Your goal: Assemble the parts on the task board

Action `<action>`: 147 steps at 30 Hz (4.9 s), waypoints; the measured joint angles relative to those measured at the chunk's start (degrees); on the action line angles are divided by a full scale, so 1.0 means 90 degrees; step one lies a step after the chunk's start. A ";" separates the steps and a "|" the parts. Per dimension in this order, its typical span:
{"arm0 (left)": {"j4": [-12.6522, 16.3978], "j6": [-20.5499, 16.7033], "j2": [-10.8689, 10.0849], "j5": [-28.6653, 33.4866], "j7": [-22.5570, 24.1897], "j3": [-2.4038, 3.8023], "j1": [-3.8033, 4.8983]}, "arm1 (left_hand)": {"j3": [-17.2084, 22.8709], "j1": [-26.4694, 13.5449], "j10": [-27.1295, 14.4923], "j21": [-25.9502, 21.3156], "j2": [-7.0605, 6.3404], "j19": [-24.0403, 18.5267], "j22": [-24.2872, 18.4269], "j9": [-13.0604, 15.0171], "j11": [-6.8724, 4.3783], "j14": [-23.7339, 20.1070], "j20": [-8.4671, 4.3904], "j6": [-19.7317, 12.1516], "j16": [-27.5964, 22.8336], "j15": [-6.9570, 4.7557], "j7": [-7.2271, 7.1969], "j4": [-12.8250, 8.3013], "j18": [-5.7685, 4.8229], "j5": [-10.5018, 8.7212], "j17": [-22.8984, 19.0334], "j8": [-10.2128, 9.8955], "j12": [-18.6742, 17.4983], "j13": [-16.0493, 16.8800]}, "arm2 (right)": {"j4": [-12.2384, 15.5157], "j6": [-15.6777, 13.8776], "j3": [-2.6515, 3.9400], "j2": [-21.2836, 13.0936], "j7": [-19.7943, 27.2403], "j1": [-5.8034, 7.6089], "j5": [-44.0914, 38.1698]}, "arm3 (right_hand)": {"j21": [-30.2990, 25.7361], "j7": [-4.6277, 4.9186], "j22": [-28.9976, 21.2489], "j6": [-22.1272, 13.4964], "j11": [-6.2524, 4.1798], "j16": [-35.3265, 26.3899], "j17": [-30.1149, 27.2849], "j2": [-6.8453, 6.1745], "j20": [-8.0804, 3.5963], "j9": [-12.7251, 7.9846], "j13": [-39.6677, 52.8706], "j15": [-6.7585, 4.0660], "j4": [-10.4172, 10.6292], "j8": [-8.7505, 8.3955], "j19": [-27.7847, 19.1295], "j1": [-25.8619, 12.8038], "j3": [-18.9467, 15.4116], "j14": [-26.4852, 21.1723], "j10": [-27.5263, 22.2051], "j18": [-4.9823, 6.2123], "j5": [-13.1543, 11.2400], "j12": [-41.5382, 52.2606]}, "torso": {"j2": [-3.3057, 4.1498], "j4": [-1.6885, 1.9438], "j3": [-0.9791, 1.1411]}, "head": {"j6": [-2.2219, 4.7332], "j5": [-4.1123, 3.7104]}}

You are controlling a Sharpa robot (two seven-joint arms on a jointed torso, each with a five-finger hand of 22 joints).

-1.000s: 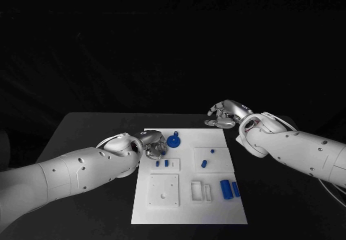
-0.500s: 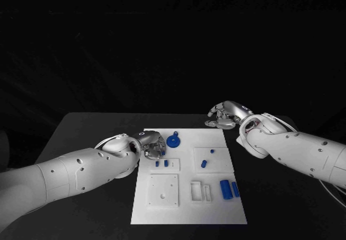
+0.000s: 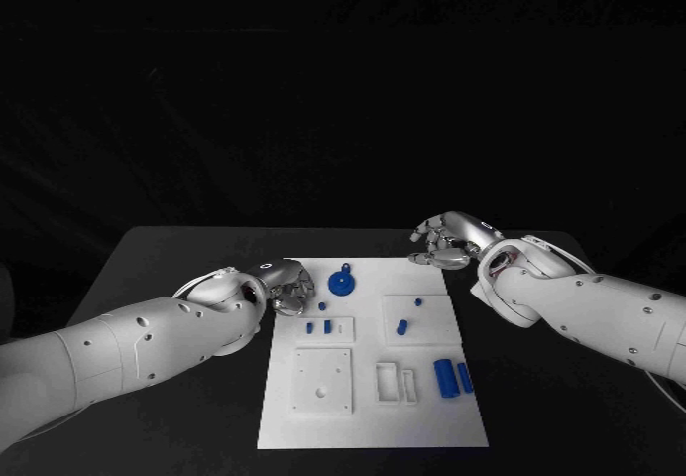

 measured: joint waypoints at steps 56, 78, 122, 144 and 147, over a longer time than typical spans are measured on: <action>0.0936 -0.0077 -0.0990 0.6520 0.1983 0.0314 0.0006 | -0.0324 -0.0665 -0.0406 -0.1979 0.0321 -0.1430 -0.0767 -0.0061 0.0343 -0.0994 0.0594 -0.0060 -0.3653 0.0704 0.0145 -0.0087 -0.0197 0.0000 -0.1262 0.0399 -0.0275 -0.0116 | 0.0059 0.0691 -0.0152 0.0125 -0.0520 -0.0663 -0.3104 | -0.0185 -0.0179 0.0008 0.0850 0.0002 0.0187 -0.0365 -0.0074 0.0149 0.0080 -0.3533 0.0099 -0.0018 0.0530 0.0310 0.1145 0.1850 0.0106 0.1621 0.0090 -0.1959 -0.4081 | 0.0003 0.0005 0.0007 | 0.0002 -0.0153; 0.0913 -0.0065 -0.0992 0.6539 0.1984 0.0314 0.0006 | -0.0356 -0.0663 -0.0405 -0.1979 0.0319 -0.1430 -0.0760 -0.0068 0.0342 -0.0950 0.0593 -0.0076 -0.3702 0.0704 0.0128 -0.0085 -0.0200 0.0000 -0.1238 0.0424 -0.0275 -0.0128 | 0.0096 0.0493 -0.0192 0.0189 -0.0855 -0.0719 -0.3588 | -0.0132 -0.0306 0.0006 0.1173 -0.0090 0.0222 -0.0396 0.0051 0.0115 0.0139 -0.3391 -0.0031 -0.0159 0.0663 0.0370 0.1152 0.2043 0.0155 0.1799 0.0091 -0.1984 -0.4021 | 0.0000 0.0007 0.0002 | -0.0037 -0.0186; 0.0763 -0.0104 -0.0923 0.6657 0.2026 0.0313 0.0004 | -0.0359 -0.0637 -0.0427 -0.2028 0.0344 -0.1430 -0.0750 -0.0079 0.0364 -0.0951 0.0593 -0.0075 -0.3752 0.0704 0.0130 -0.0088 -0.0202 0.0000 -0.1205 0.0424 -0.0299 -0.0144 | 0.1729 -0.0149 0.0116 -0.0207 -0.0648 -0.0837 -0.3084 | -0.0108 -0.0332 0.0011 0.1244 -0.0113 0.0222 -0.0431 0.0047 0.0078 0.0173 -0.3325 -0.0059 -0.0079 0.0699 0.0450 0.1152 0.2193 0.0258 0.1890 0.0090 -0.1990 -0.4054 | -0.0031 -0.0001 -0.0010 | 0.0026 -0.0067; 0.0487 -0.0422 -0.0557 0.7024 0.2076 0.0312 0.0005 | -0.0359 -0.0637 -0.0427 -0.2028 0.0344 -0.1430 -0.0745 -0.0078 0.0364 -0.0928 0.0593 -0.0074 -0.3801 0.0727 0.0130 -0.0088 -0.0204 0.0000 -0.1187 0.0448 -0.0299 -0.0146 | 0.1799 -0.0190 -0.0096 0.0672 -0.0586 -0.1501 -0.3274 | -0.0108 -0.0333 0.0009 0.1243 -0.0113 0.0221 -0.0441 0.0031 0.0081 0.0169 -0.3307 -0.0074 -0.0097 0.0697 0.0448 0.1136 0.2211 0.0243 0.1890 0.0090 -0.1991 -0.4059 | -0.0198 0.0037 -0.0142 | -0.0194 0.0416; 0.0480 -0.0451 -0.0531 0.7051 0.2081 0.0312 0.0005 | -0.0359 -0.0637 -0.0427 -0.2028 0.0344 -0.1430 -0.0746 -0.0078 0.0364 -0.0928 0.0593 -0.0074 -0.3801 0.0727 0.0130 -0.0088 -0.0204 0.0000 -0.1180 0.0448 -0.0299 -0.0149 | 0.1717 -0.0186 -0.0173 0.0796 -0.0606 -0.1575 -0.3372 | -0.0108 -0.0333 0.0009 0.1243 -0.0113 0.0220 -0.0441 0.0031 0.0069 0.0170 -0.3307 -0.0073 -0.0097 0.0697 0.0460 0.1136 0.2210 0.0244 0.1890 0.0089 -0.1991 -0.4059 | -0.0203 0.0045 -0.0150 | -0.0225 0.0461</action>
